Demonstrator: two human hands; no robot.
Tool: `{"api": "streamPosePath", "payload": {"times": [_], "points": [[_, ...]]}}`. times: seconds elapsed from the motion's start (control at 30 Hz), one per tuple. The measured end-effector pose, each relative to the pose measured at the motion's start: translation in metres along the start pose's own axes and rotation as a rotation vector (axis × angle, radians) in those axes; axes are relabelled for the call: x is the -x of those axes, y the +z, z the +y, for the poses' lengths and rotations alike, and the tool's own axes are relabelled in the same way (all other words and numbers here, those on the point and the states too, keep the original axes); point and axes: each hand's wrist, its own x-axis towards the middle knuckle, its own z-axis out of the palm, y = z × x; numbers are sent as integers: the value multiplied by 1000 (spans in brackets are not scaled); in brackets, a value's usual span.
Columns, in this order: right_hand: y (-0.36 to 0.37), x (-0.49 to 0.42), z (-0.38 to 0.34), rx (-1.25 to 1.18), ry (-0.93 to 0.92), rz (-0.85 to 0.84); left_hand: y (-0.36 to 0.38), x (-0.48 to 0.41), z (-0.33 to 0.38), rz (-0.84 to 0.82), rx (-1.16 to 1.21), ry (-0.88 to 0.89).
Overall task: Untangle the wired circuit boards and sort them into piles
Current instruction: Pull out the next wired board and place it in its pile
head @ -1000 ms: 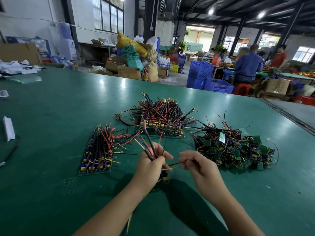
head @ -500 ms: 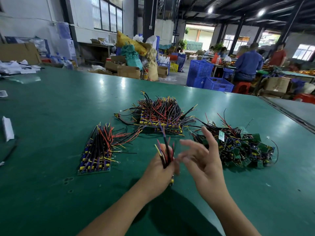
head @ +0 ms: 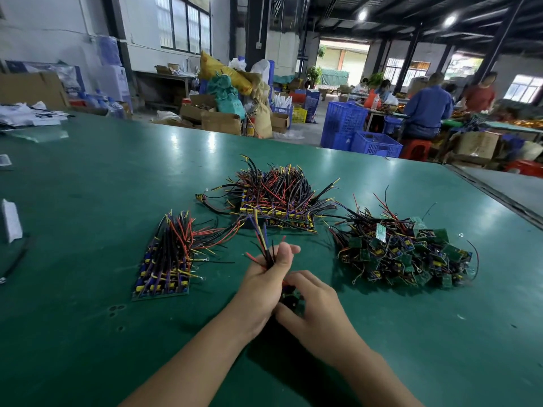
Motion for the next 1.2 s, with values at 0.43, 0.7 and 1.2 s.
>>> {"api": "streamPosePath", "payload": {"times": [0.43, 0.7, 1.2], "points": [[5, -4, 6, 215, 25, 14, -9, -3, 3, -285, -125, -9], [-3, -8, 25, -178, 441, 255, -42, -18, 18, -57, -284, 171], [-8, -20, 43, -391, 615, 356, -14, 5, -16, -412, -1017, 577]]}}
